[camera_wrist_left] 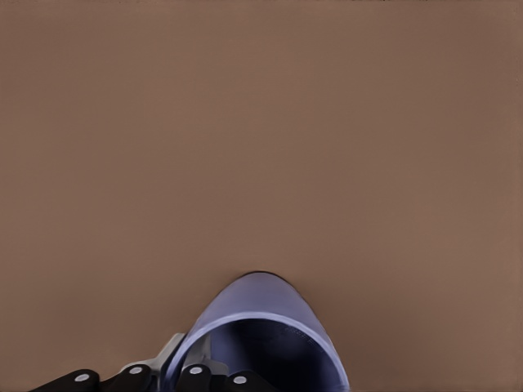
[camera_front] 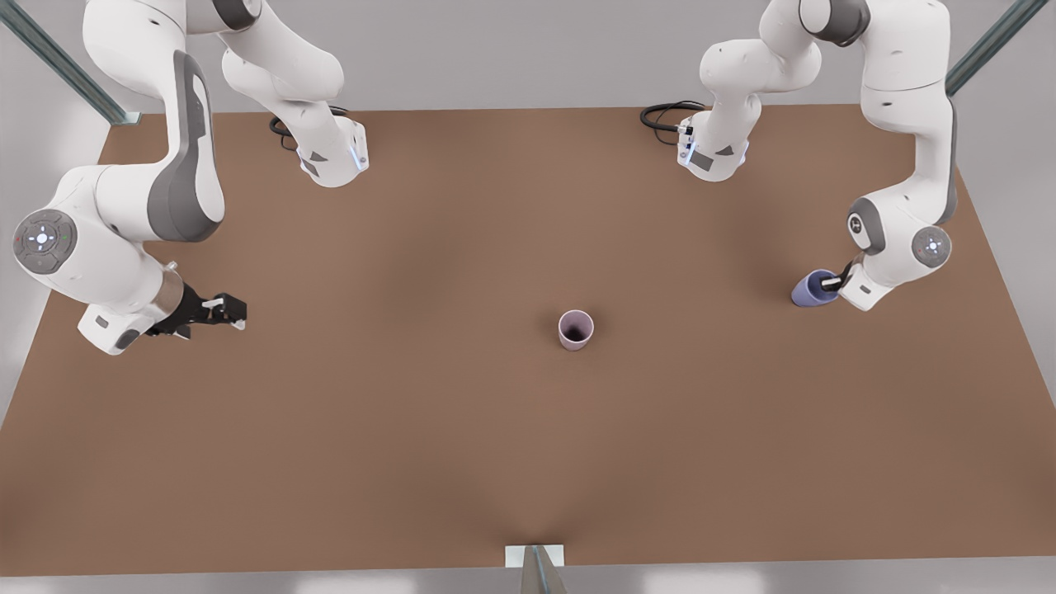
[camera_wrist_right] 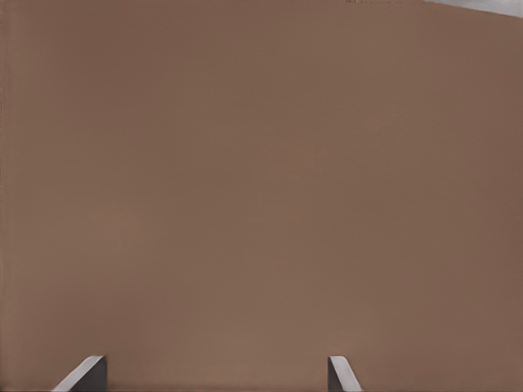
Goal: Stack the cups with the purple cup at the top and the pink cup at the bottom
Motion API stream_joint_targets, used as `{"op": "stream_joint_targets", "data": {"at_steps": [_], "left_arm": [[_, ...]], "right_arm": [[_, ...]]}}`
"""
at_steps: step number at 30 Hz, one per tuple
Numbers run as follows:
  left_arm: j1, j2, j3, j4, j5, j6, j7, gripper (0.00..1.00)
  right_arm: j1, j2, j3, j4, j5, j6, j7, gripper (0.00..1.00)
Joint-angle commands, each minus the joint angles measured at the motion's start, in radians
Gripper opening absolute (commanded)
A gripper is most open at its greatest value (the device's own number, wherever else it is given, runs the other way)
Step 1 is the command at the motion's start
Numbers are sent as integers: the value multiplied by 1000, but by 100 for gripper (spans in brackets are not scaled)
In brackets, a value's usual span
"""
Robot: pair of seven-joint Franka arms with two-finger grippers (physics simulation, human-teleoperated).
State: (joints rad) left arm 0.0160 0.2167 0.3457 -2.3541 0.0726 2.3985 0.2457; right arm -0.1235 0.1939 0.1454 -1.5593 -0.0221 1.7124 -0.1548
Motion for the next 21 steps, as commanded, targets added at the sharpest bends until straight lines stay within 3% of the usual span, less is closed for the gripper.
{"op": "stream_joint_targets", "data": {"at_steps": [1,8,11,14,17,19,21], "left_arm": [[-1,0,-14,2,-8,-10,21,21],[-17,-48,-43,51,-62,-102,7,21],[-100,-46,-140,205,-97,-231,-158,21],[-116,12,-344,341,-96,-295,-465,21],[-146,110,-514,559,-73,-478,-809,21],[-238,157,-514,660,-73,-512,-924,21],[-318,269,-514,877,-79,-627,-991,21]], "right_arm": [[-1,-4,-1,2,5,-4,-80,100],[5,-1,0,7,8,-8,-14,100],[1,-1,0,5,10,-13,-14,100],[1,-1,0,5,11,-13,-14,100],[-1,-1,0,5,11,-13,-14,100],[-2,-1,0,5,11,-13,-14,100],[-4,-1,0,5,13,-14,-14,100]]}}
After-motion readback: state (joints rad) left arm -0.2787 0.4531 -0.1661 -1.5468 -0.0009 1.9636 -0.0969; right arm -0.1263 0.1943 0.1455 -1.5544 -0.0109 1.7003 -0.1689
